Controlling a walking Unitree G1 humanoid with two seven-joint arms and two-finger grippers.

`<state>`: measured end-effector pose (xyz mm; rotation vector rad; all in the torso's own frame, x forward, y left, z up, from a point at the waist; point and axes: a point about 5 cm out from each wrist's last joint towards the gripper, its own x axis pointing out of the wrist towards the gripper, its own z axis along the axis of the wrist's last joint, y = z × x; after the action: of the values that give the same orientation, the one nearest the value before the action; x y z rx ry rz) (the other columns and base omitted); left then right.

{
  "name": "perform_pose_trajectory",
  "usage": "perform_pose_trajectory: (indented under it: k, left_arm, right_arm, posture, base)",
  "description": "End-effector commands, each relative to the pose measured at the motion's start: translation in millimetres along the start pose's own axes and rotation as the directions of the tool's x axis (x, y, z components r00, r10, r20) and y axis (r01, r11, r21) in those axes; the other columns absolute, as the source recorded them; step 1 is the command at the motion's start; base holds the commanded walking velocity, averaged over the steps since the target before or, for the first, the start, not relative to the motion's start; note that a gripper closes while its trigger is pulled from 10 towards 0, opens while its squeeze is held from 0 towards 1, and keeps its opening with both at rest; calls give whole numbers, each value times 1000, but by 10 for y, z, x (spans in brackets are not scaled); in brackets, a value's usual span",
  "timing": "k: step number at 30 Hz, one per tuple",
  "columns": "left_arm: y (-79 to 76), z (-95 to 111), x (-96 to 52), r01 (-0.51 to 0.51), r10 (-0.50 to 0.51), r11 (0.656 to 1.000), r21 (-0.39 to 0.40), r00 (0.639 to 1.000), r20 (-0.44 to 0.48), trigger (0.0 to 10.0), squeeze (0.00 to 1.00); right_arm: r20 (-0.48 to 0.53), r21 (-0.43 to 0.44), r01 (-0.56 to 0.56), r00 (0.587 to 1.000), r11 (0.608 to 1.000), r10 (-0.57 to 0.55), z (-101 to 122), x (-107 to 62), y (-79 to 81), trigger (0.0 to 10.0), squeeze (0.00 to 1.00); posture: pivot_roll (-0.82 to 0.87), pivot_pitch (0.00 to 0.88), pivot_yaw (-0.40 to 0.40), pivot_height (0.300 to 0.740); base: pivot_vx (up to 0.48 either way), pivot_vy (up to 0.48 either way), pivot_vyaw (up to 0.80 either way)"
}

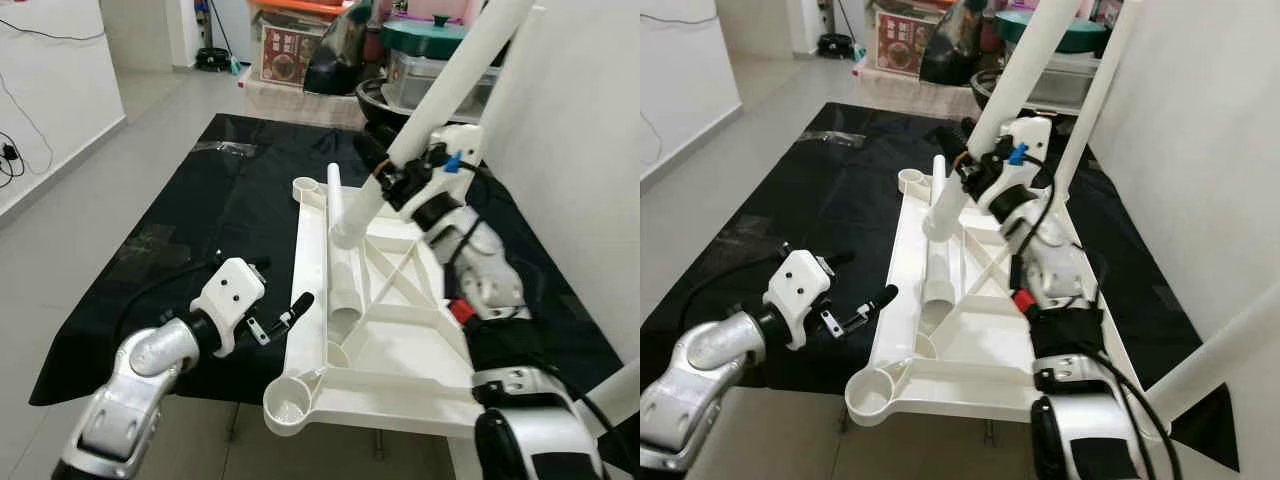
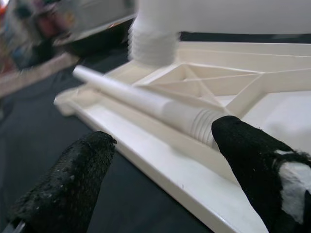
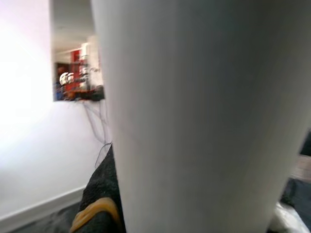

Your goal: Building children table

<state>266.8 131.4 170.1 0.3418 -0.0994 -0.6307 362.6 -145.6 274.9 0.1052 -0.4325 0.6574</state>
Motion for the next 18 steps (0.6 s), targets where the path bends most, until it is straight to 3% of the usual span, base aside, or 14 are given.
perform_pose_trajectory:
  k: [1,3,11,12,18]
  left_arm:
    - [-45,-5,-1,-3,3,1000,-10,1000,-10,10000,0]
    - [-127,-59,-46,-22,20,998,-62,999,-27,10000,0]
    - [-202,-149,-105,-62,56,993,-100,997,-59,10000,0]
    - [-220,-175,-159,-76,68,991,-113,995,-69,10000,0]
    - [-271,-320,-358,-101,86,989,-107,986,-142,10000,0]
  right_arm:
    - [0,11,-46,999,999,46,17,-31,24,0,0]
    - [-33,9,-154,988,988,154,74,-143,28,0,0]
    - [-99,22,-273,957,962,274,131,-277,43,0,0]
    - [-127,44,-327,935,944,330,106,-340,105,0,0]
    - [-175,106,-412,888,905,425,28,-460,227,0,0]
  posture:
    - [72,0,-94,740]
    - [61,0,-93,740]
    - [57,0,-94,740]
    - [55,0,-93,740]
    - [69,0,-104,740]
  base:
    - [0,0,0]
    - [0,0,0]
    - [0,0,0]
    - [0,0,0]
    - [0,0,0]
